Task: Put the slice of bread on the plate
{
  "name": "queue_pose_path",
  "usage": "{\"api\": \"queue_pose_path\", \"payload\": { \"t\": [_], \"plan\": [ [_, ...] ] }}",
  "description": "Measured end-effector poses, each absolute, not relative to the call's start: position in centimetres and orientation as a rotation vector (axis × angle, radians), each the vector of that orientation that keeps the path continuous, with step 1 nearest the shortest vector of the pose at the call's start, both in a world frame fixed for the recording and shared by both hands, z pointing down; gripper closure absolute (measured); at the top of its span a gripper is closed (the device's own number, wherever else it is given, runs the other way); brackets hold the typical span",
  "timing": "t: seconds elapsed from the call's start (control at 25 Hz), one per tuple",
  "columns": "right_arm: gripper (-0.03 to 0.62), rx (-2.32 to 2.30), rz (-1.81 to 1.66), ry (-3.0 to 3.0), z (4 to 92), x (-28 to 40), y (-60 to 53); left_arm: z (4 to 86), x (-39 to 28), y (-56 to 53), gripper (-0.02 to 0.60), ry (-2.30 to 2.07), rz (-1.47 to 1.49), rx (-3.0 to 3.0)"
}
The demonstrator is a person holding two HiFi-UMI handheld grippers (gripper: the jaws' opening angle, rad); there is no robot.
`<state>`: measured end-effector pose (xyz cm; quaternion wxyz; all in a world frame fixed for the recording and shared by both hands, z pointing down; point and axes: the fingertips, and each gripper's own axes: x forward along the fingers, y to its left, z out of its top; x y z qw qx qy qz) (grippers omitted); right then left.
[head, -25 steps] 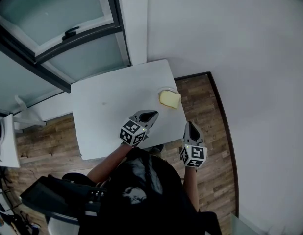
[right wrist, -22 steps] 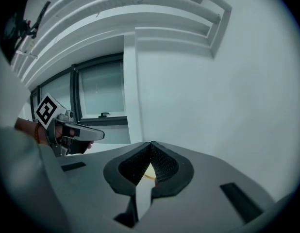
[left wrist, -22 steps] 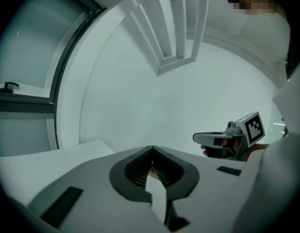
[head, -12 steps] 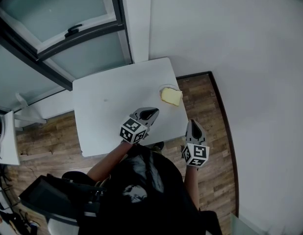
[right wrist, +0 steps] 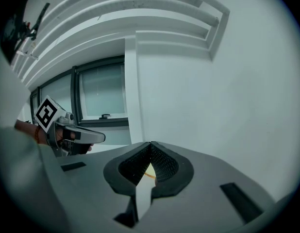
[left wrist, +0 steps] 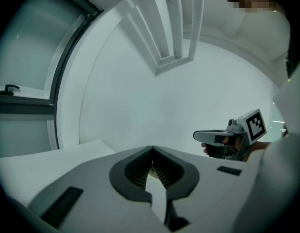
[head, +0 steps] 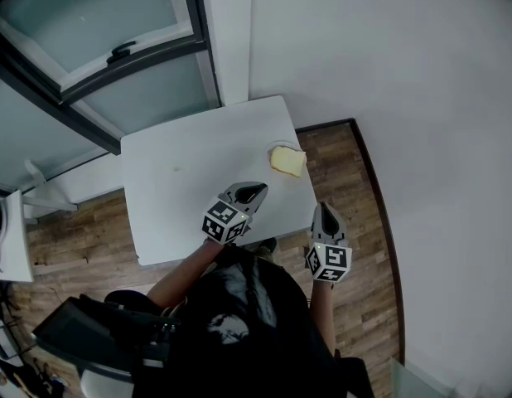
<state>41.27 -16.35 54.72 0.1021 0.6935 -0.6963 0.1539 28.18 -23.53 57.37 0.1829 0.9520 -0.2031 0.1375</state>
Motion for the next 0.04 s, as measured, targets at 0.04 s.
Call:
{"api": "queue_pose_path", "payload": {
  "t": [0.04],
  "plan": [
    [0.583, 2.046, 0.456, -2.058, 54.74, 41.20, -16.36, 57.38, 28.19, -23.51, 0.577, -0.574, 0.388, 2.686]
  ]
}}
